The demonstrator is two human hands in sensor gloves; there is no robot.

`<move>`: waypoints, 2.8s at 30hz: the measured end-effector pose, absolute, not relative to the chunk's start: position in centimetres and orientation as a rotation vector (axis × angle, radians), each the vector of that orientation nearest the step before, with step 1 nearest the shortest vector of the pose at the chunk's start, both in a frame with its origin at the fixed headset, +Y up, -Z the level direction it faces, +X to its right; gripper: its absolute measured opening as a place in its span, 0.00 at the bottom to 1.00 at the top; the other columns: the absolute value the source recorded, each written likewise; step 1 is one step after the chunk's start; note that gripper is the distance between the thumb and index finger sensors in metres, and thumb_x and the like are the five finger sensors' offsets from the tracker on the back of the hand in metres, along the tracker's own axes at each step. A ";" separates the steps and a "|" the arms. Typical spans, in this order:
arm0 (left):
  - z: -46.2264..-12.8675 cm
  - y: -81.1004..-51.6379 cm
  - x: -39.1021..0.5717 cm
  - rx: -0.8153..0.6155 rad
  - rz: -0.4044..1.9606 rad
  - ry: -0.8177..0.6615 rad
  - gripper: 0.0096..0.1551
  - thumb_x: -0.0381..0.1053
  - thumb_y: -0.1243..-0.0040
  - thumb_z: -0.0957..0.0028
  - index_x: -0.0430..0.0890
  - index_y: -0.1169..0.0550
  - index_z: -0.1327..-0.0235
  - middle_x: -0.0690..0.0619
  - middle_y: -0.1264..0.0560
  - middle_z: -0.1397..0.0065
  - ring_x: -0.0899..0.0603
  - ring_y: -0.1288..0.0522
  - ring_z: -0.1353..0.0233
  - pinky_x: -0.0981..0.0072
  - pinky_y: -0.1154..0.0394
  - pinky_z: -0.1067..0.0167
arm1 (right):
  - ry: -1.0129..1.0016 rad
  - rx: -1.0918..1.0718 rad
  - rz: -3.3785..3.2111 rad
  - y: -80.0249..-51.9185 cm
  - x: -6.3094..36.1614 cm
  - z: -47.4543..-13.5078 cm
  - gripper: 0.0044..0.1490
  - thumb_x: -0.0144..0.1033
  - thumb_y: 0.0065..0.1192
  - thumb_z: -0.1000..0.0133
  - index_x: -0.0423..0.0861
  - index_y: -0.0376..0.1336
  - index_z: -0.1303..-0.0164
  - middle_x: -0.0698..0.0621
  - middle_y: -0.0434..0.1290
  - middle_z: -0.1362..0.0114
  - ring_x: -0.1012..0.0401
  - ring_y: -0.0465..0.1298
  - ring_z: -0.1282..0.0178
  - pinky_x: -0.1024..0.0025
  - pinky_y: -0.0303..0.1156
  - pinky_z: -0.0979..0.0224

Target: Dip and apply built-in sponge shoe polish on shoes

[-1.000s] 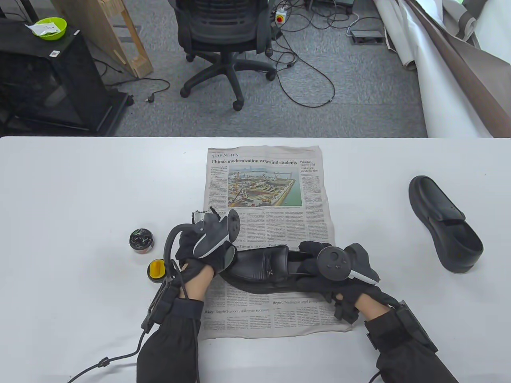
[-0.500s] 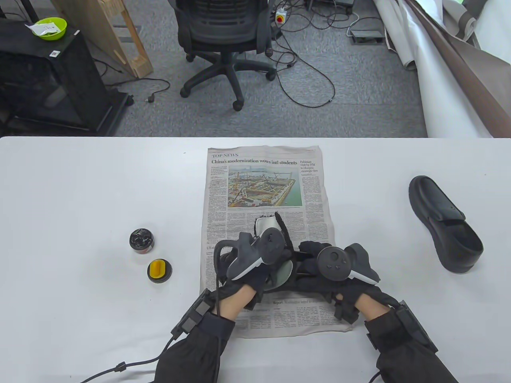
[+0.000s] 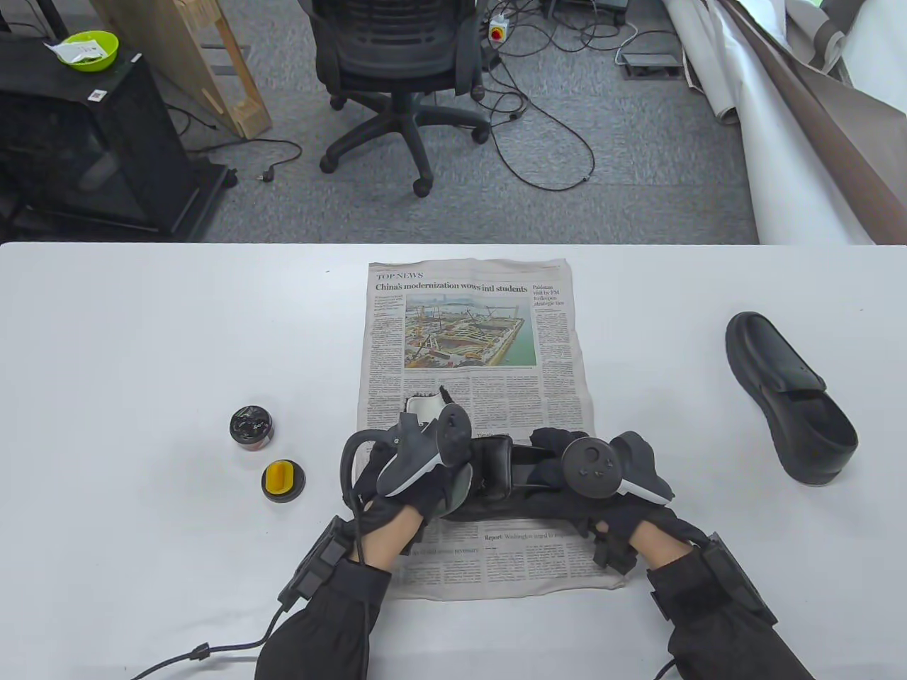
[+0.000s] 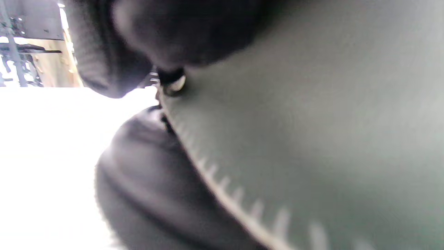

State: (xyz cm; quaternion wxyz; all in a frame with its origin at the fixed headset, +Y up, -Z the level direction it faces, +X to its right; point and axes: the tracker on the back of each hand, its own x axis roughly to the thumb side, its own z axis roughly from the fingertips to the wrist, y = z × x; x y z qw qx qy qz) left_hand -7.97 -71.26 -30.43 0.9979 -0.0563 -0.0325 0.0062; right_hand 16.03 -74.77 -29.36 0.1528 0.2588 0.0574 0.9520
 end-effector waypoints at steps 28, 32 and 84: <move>-27.5 -70.7 -4.7 0.074 0.102 -0.160 0.35 0.64 0.31 0.59 0.53 0.22 0.39 0.58 0.14 0.60 0.58 0.18 0.79 0.57 0.15 0.52 | 0.157 0.736 2.735 -74.8 16.0 -29.4 0.25 0.57 0.69 0.59 0.59 0.74 0.53 0.50 0.53 0.21 0.45 0.65 0.25 0.43 0.65 0.25; -28.1 -71.0 -6.0 0.001 0.018 -0.135 0.34 0.64 0.31 0.58 0.52 0.22 0.39 0.58 0.14 0.60 0.58 0.18 0.79 0.57 0.15 0.52 | 0.155 0.733 2.737 -74.8 16.0 -29.3 0.25 0.57 0.69 0.59 0.59 0.74 0.53 0.50 0.53 0.21 0.45 0.65 0.25 0.43 0.65 0.25; -29.0 -70.3 -9.5 -0.194 -0.013 -0.184 0.36 0.63 0.29 0.59 0.50 0.23 0.38 0.59 0.14 0.60 0.59 0.18 0.79 0.58 0.15 0.51 | 0.154 0.735 2.742 -74.8 16.0 -29.3 0.25 0.57 0.69 0.59 0.59 0.74 0.53 0.50 0.54 0.21 0.45 0.65 0.25 0.43 0.65 0.25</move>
